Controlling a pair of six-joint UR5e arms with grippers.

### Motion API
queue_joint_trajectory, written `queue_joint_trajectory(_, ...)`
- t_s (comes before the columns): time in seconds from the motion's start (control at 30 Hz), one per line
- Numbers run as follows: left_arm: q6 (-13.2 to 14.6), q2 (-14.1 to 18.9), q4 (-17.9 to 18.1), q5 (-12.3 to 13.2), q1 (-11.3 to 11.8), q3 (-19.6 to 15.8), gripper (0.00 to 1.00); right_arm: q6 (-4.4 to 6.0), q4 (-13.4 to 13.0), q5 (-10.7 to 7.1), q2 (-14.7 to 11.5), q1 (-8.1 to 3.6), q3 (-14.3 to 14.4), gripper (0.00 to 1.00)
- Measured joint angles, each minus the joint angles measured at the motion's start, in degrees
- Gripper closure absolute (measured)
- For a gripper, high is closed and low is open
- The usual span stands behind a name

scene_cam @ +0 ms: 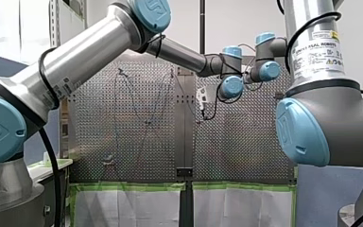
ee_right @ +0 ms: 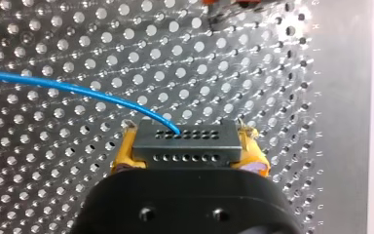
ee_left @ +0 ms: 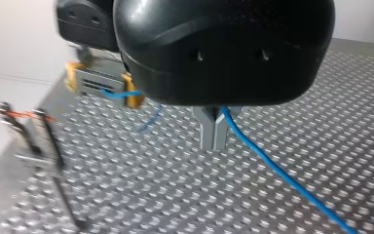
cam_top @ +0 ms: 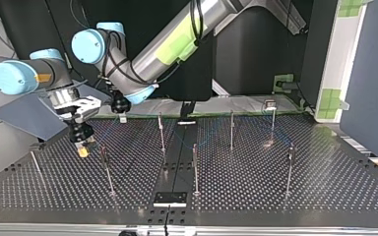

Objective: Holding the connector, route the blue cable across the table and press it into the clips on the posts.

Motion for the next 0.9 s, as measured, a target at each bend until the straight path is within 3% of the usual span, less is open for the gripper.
queue_joint_trajectory(0.53,0.36,1.78,3.01,-0.05,1.93,0.03,1.0,0.51,0.04,-0.15,-3.3,-0.28,-0.01,1.0)
queue_joint_trajectory(0.9,2.1,2.14,5.33,0.67,2.92,0.52,1.0,0.61,0.08,-0.16,-4.01,-0.57,0.0,1.0)
